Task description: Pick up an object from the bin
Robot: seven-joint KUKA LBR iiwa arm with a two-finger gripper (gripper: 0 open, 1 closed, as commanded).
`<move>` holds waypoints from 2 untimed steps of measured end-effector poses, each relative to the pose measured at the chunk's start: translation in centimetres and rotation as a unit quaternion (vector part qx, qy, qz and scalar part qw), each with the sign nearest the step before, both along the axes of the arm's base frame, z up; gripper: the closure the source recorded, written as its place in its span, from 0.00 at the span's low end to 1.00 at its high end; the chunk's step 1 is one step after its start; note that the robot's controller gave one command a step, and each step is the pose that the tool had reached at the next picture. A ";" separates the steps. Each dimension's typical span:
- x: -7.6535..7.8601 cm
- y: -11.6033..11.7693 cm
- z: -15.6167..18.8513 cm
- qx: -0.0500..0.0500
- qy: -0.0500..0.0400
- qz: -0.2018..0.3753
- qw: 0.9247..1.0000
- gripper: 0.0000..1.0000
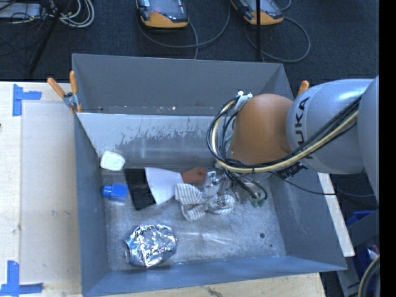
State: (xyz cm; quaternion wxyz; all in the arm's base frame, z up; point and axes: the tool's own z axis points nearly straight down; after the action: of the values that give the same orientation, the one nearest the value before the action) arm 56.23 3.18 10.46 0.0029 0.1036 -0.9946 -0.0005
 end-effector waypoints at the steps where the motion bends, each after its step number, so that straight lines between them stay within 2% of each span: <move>1: 0.2 0.0 1.7 0.000 -0.003 0.000 1.000 1.00; 2: 0.2 0.1 2.7 0.000 -0.004 0.000 1.000 1.00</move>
Offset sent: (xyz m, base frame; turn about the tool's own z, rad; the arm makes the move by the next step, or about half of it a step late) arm -0.0001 0.0002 0.0288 0.0000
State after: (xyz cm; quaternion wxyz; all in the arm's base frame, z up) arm 56.44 3.23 13.16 -0.0014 0.1038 -0.9946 -0.0001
